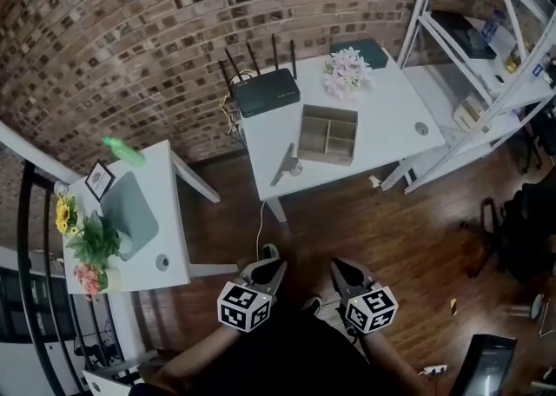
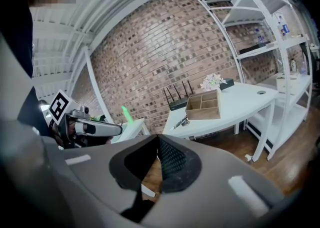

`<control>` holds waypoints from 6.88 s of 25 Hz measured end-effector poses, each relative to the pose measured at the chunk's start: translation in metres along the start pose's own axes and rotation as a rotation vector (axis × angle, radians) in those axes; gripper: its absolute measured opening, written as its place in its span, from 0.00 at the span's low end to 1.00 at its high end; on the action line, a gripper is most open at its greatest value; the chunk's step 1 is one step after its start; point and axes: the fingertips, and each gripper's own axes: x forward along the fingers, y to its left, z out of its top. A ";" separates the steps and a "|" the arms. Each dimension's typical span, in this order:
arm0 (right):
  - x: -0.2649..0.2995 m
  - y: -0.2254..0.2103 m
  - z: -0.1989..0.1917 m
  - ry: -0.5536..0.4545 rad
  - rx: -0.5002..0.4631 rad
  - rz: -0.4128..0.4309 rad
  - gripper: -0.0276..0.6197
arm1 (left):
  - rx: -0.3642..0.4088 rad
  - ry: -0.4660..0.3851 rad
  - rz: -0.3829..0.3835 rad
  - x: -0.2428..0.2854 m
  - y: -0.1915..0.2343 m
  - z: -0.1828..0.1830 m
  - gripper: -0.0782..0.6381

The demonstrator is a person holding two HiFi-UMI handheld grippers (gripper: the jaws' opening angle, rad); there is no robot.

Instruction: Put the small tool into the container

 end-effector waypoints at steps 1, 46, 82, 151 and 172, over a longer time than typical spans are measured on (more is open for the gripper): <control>0.006 -0.003 0.001 0.007 0.000 -0.009 0.06 | -0.008 -0.002 -0.003 0.004 0.007 0.003 0.12; 0.323 -0.145 0.008 0.387 0.528 -0.029 0.22 | 0.115 0.315 0.004 0.191 0.231 0.039 0.40; 0.296 -0.075 0.082 0.302 0.388 0.229 0.07 | -0.009 0.185 0.047 0.153 0.233 0.065 0.33; 0.238 -0.235 0.178 0.077 -0.536 -0.092 0.06 | -0.049 0.197 0.035 0.153 0.213 0.066 0.27; 0.244 -0.245 0.143 0.140 -0.499 -0.134 0.07 | -0.062 0.195 0.045 0.155 0.213 0.065 0.24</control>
